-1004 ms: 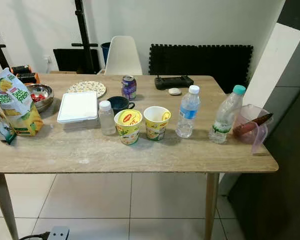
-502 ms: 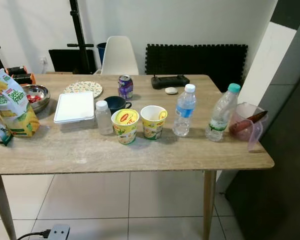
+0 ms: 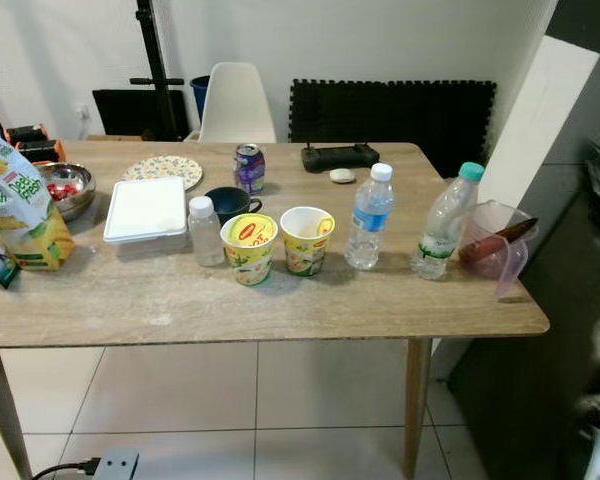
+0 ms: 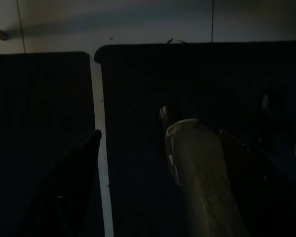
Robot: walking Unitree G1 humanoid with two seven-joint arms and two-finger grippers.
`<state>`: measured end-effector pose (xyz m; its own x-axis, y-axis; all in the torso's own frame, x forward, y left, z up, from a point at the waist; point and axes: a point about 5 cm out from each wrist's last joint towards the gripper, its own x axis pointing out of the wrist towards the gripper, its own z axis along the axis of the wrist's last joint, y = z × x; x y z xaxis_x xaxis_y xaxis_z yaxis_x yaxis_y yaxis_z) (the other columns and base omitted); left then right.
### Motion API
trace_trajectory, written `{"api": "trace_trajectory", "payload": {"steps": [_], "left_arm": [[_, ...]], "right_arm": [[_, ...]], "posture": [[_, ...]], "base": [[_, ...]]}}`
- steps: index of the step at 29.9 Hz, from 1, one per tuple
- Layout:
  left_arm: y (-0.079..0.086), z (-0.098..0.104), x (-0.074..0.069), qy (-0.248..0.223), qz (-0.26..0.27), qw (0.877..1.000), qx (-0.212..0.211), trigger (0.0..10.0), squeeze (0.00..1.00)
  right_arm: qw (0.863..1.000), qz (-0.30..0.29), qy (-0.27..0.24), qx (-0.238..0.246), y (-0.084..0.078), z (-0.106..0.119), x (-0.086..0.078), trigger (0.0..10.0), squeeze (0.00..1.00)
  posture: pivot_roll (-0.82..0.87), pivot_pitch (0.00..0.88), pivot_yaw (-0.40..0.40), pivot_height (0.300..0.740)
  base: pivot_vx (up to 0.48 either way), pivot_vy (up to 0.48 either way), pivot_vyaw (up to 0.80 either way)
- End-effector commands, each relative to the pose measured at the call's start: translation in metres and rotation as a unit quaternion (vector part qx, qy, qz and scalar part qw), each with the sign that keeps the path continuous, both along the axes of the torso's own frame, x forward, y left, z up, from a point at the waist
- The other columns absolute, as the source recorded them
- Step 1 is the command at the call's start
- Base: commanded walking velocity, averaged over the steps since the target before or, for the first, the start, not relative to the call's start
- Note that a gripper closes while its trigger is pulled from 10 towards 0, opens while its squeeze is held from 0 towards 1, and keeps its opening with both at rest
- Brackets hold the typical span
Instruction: Restocking fridge
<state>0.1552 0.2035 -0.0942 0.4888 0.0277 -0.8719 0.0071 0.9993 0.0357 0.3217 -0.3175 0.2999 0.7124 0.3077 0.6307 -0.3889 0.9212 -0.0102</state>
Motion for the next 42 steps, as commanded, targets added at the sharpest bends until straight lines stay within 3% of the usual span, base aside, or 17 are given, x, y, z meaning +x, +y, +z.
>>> {"api": "trace_trajectory", "payload": {"steps": [1, 6, 9, 10, 12, 16, 20, 24, 27, 29, 31, 37, 42], "left_arm": [[0.001, -0.001, -0.004, 0.006, 0.006, 1.0, 0.0, 10.0, 0.0], [0.001, -0.001, -0.004, 0.005, 0.007, 1.0, 0.0, 10.0, 0.0], [0.0, -0.002, -0.006, 0.008, 0.007, 1.0, -0.001, 10.0, 0.0], [0.0, -0.002, -0.006, 0.008, 0.007, 1.0, -0.001, 10.0, 0.0], [0.0, -0.003, -0.008, 0.011, 0.008, 1.0, -0.002, 10.0, 0.0], [0.0, -0.004, -0.012, 0.015, 0.009, 1.0, -0.002, 10.0, 0.0], [0.0, -0.006, -0.016, 0.022, 0.004, 1.0, 0.0, 10.0, 0.0], [0.0, -0.007, -0.017, 0.024, 0.001, 1.0, 0.001, 10.0, 0.0], [0.0, -0.007, -0.017, 0.024, 0.001, 1.0, 0.0, 10.0, 0.0], [-0.001, -0.007, -0.018, 0.025, 0.0, 1.0, 0.0, 10.0, 0.0], [-0.002, -0.007, -0.019, 0.025, -0.001, 1.0, -0.001, 10.0, 0.0], [-0.004, -0.008, -0.021, 0.028, -0.004, 1.0, 0.0, 10.0, 0.0], [-0.005, -0.009, -0.022, 0.03, -0.006, 1.0, -0.001, 10.0, 0.0]], "right_arm": [[0.994, 0.1, 0.007, -0.048, 0.032, -0.003, 0.007, 10.0, 0.0], [0.983, 0.163, 0.013, -0.085, 0.054, -0.007, 0.01, 10.0, 0.0], [0.942, 0.257, 0.074, -0.204, 0.104, -0.035, 0.021, 10.0, 0.0], [0.942, 0.257, 0.074, -0.204, 0.104, -0.035, 0.021, 10.0, 0.0], [0.918, 0.25, 0.126, -0.281, 0.127, -0.054, 0.034, 10.0, 0.0], [0.906, 0.219, 0.16, -0.324, 0.134, -0.064, 0.044, 10.0, 0.0], [0.877, 0.155, 0.211, -0.403, 0.145, -0.086, 0.056, 10.0, 0.0], [0.864, 0.142, 0.246, -0.417, 0.155, -0.104, 0.061, 10.0, 0.0], [0.861, 0.142, 0.248, -0.421, 0.157, -0.105, 0.062, 10.0, 0.0], [0.837, 0.11, 0.251, -0.473, 0.161, -0.111, 0.065, 10.0, 0.0], [0.822, 0.066, 0.24, -0.512, 0.164, -0.109, 0.071, 10.0, 0.0], [0.807, 0.028, 0.215, -0.549, 0.169, -0.106, 0.076, 10.0, 0.0], [0.788, 0.037, 0.204, -0.58, 0.177, -0.11, 0.076, 10.0, 0.0]], "posture": [[-0.06, 0.0, -0.032, 0.74], [-0.06, 0.0, -0.033, 0.74], [-0.05, 0.0, -0.04, 0.74], [-0.05, 0.0, -0.04, 0.74], [-0.05, 0.0, -0.044, 0.74], [-0.05, 0.0, -0.045, 0.74], [-0.06, 0.0, -0.044, 0.74], [-0.06, 0.0, -0.049, 0.74], [-0.06, 0.0, -0.049, 0.74], [-0.05, 0.0, -0.051, 0.74], [-0.05, 0.0, -0.051, 0.74], [-0.05, 0.0, -0.054, 0.74], [-0.05, 0.0, -0.055, 0.74]], "base": [[0.0, 0.0, 0.0], [0.0, 0.0, 0.0], [0.0, 0.0, 0.0], [0.0, 0.0, 0.0], [0.0, 0.0, 0.0], [0.0, 0.0, 0.0], [0.0, 0.0, 0.0], [0.0, 0.0, 0.0], [0.0, 0.0, 0.0], [0.0, 0.0, 0.0], [0.0, 0.0, 0.0], [0.0, 0.0, 0.0], [0.0, 0.0, 0.0]]}}
